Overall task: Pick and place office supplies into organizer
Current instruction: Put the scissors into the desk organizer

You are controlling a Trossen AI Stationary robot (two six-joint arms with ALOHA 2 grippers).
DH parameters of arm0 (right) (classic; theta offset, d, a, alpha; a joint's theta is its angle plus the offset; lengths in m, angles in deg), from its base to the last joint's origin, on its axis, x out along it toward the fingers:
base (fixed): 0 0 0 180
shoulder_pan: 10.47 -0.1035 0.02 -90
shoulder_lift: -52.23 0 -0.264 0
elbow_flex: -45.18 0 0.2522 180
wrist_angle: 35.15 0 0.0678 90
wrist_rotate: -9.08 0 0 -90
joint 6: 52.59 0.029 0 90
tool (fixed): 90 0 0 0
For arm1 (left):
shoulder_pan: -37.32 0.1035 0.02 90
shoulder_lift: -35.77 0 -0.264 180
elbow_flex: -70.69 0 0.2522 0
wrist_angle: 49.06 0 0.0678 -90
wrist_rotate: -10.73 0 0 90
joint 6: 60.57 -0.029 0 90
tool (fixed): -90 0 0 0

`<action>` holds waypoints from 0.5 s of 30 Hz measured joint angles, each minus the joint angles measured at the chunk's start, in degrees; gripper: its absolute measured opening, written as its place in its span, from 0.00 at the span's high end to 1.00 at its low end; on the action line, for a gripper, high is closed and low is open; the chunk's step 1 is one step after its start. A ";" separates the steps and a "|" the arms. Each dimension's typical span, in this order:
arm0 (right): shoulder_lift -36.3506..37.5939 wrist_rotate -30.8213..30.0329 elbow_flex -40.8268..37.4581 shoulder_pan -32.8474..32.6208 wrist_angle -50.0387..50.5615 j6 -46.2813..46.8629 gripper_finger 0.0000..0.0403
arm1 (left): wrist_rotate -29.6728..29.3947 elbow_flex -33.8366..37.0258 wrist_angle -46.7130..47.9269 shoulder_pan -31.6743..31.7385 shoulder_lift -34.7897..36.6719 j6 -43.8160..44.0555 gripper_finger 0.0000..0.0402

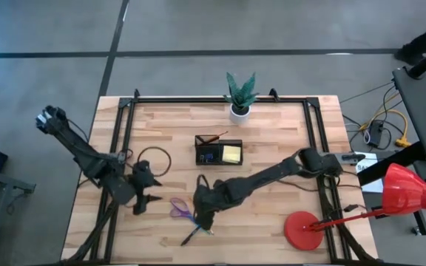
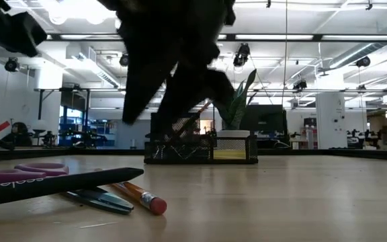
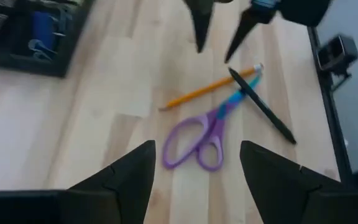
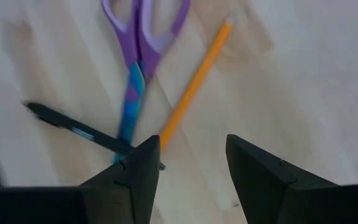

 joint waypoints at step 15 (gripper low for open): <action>-15.76 -6.31 21.06 0.73 -1.96 -16.13 0.57 | 3.53 -0.86 -0.71 -7.98 -9.89 0.31 0.46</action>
